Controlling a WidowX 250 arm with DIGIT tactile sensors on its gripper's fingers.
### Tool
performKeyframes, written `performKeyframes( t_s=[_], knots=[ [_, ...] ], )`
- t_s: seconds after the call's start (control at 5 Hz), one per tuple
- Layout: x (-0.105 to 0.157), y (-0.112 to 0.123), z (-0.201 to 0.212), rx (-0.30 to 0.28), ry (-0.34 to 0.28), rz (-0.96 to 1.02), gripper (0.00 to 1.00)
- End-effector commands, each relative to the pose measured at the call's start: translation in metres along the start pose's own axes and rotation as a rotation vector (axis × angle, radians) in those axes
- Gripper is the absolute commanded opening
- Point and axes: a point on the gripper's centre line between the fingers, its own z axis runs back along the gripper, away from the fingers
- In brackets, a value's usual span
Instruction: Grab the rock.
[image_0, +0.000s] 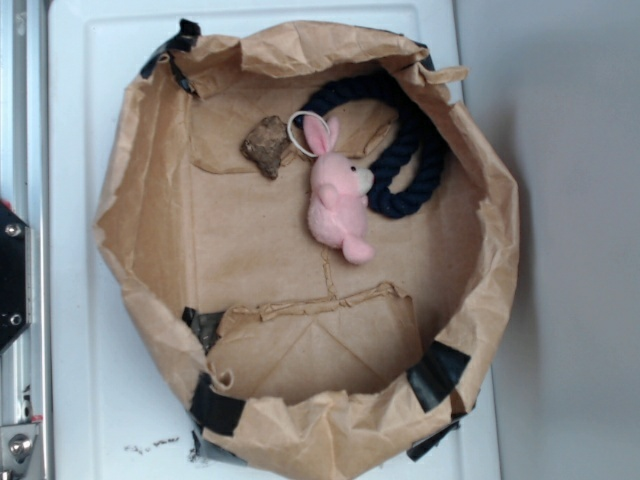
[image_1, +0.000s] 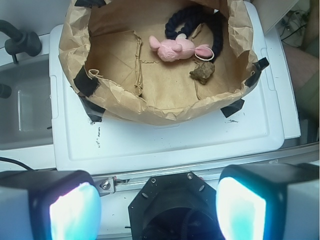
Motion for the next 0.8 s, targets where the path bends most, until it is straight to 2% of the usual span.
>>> performKeyframes(
  t_s=[0.0, 0.4, 0.6],
  knots=[
    [0.000, 0.000, 0.000, 0.000, 0.000, 0.000, 1.00],
    [0.010, -0.018, -0.009, 0.017, -0.032, 0.072, 1.00],
    [0.022, -0.021, -0.011, 0.012, -0.014, 0.091, 1.00]
  ],
)
